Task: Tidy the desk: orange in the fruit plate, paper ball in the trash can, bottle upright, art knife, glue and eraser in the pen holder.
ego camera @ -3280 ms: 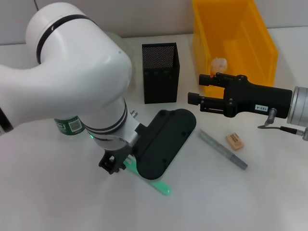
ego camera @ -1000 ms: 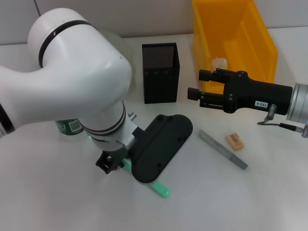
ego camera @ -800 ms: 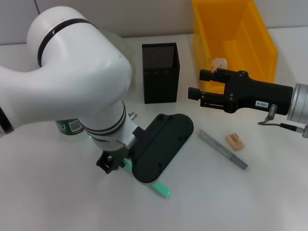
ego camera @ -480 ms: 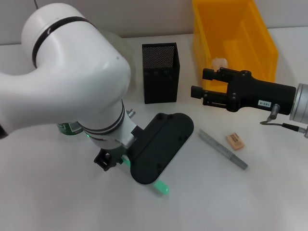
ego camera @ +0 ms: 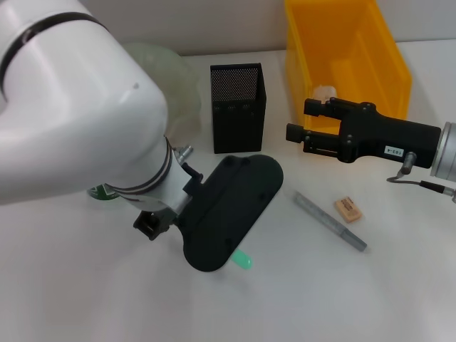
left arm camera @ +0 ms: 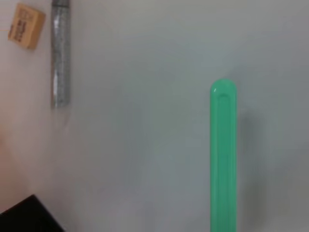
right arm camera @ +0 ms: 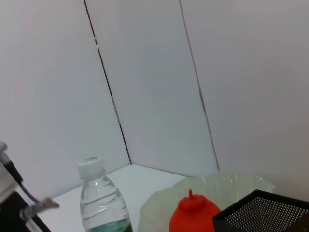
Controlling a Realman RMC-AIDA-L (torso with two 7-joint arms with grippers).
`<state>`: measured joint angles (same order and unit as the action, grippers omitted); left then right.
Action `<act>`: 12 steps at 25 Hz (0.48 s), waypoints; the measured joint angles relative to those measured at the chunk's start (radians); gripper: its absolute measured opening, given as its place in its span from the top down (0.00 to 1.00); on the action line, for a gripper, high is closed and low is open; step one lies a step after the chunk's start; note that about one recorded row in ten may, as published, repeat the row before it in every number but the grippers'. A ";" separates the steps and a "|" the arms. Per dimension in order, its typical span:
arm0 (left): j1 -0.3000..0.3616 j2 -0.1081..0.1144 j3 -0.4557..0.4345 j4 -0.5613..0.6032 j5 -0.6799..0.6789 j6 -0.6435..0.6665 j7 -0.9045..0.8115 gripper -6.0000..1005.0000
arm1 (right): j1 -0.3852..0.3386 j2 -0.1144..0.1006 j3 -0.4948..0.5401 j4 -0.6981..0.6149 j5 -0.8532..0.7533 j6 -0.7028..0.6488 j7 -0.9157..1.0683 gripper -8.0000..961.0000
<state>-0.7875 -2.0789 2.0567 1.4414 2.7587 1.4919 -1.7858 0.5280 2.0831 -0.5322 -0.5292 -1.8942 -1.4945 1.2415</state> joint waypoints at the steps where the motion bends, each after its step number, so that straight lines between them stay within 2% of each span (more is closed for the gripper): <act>1: 0.007 0.000 -0.003 0.017 0.007 0.005 -0.001 0.81 | 0.000 0.000 0.000 0.000 0.000 0.000 0.000 0.23; 12: 0.078 0.005 -0.056 0.204 0.062 0.062 0.008 0.81 | -0.002 0.000 0.000 0.002 0.001 0.001 -0.001 0.23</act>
<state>-0.7092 -2.0742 2.0011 1.6457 2.8209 1.5536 -1.7776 0.5259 2.0831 -0.5323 -0.5271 -1.8929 -1.4939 1.2410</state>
